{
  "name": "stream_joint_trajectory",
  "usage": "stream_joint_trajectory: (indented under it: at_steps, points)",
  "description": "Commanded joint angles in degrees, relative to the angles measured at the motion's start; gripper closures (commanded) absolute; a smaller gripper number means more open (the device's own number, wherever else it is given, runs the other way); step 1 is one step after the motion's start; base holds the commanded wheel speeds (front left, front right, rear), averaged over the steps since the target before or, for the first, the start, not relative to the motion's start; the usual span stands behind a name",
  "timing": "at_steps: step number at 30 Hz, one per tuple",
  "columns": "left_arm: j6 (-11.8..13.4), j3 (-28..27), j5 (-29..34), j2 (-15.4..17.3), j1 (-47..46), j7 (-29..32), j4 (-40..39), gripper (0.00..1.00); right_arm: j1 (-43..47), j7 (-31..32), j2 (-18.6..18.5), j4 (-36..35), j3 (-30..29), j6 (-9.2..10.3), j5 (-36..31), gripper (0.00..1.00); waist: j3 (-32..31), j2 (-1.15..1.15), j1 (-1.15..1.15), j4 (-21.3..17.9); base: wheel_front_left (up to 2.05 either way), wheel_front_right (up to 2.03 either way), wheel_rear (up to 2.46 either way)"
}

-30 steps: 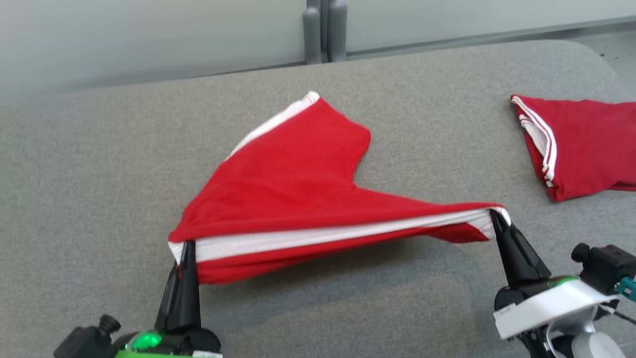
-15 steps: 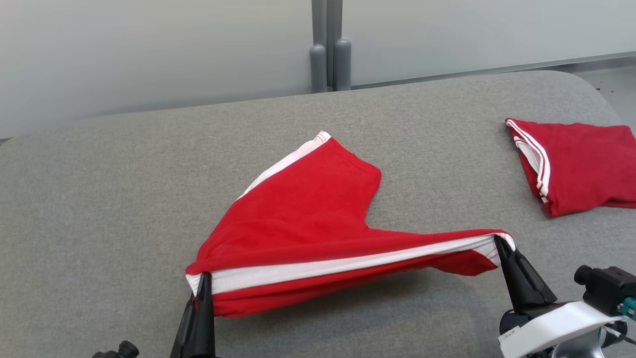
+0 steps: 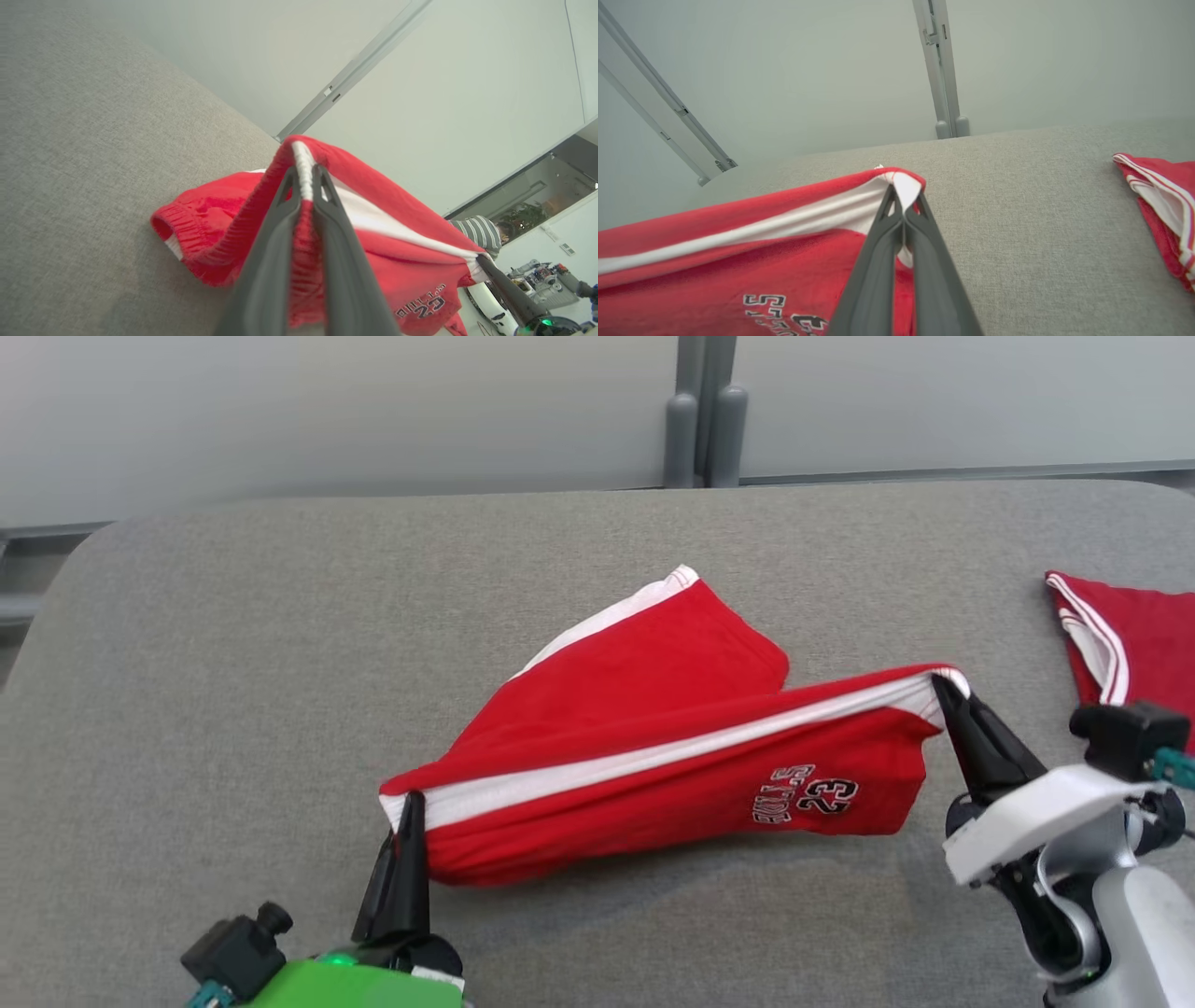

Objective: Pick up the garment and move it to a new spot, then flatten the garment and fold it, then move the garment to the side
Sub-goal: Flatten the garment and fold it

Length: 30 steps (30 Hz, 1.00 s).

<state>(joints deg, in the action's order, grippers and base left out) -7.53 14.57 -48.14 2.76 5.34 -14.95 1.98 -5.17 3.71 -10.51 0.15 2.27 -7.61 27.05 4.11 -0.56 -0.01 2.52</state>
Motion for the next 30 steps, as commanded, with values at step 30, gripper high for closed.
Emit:
stream_joint_trajectory:
  at_steps: [30]
  points:
    - [17.09,13.02,-13.16,0.28,-21.47,-0.2,9.21,1.0,-43.59,3.6,-8.13,42.1,22.01,0.16,4.81,1.0,12.82,0.56,0.01,14.53,0.0,0.0,0.0]
